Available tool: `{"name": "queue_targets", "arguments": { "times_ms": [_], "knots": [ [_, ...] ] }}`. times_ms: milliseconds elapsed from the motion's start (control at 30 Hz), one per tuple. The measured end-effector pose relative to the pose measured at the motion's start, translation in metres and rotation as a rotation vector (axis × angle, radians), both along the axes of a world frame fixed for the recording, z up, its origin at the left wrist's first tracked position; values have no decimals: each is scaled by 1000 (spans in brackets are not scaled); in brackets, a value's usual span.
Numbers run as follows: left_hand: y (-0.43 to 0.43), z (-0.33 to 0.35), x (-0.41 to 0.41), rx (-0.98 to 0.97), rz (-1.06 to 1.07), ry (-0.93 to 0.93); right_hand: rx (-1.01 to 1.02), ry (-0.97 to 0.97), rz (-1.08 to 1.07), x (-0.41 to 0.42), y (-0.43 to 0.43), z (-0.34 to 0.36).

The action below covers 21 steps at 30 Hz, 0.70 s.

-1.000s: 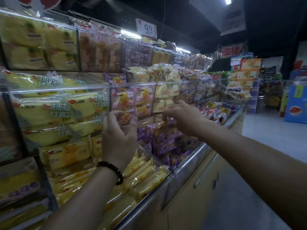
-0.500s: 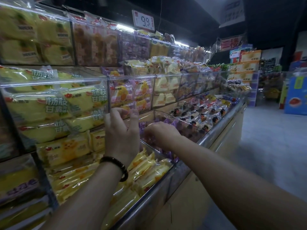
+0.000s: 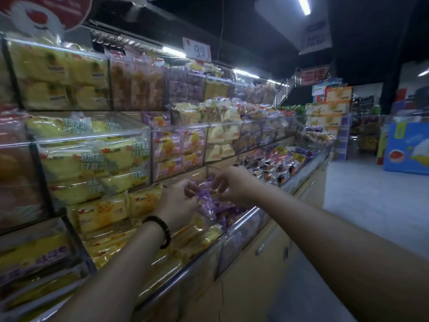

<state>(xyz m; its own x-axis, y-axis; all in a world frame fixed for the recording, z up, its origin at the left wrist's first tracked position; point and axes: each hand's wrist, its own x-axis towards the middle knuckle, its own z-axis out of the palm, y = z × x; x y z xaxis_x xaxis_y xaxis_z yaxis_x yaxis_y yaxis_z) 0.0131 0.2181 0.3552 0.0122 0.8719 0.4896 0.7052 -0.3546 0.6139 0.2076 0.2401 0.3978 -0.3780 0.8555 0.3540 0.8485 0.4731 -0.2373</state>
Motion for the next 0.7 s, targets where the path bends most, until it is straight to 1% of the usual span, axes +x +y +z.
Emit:
{"name": "queue_targets", "arguments": {
  "times_ms": [67,167,233,300,400,467,567,633,700],
  "knots": [
    [-17,5,8,6,-26,79,-33,41,-19,7,-33,2],
    [-59,1,20,57,-106,151,-54,119,-39,11,-78,-7],
    [-99,-8,23,101,-171,149,-62,163,-33,13,-105,-16],
    [-139,-24,22,95,-197,115,-60,188,-9,14,-132,-27],
    [-188,-54,11,-22,-166,31,-98,241,14,15,-175,-51],
    [-213,-80,3,-89,-169,27,-130,293,6,14,-202,-74],
    [-248,-127,0,-204,-295,110,-234,307,6,13,-232,-120],
    [-266,-163,1,-292,-367,180,-319,262,-1,11,-245,-157],
    [-274,-199,1,-379,-377,221,-383,202,-27,9,-253,-195]
  ]
}}
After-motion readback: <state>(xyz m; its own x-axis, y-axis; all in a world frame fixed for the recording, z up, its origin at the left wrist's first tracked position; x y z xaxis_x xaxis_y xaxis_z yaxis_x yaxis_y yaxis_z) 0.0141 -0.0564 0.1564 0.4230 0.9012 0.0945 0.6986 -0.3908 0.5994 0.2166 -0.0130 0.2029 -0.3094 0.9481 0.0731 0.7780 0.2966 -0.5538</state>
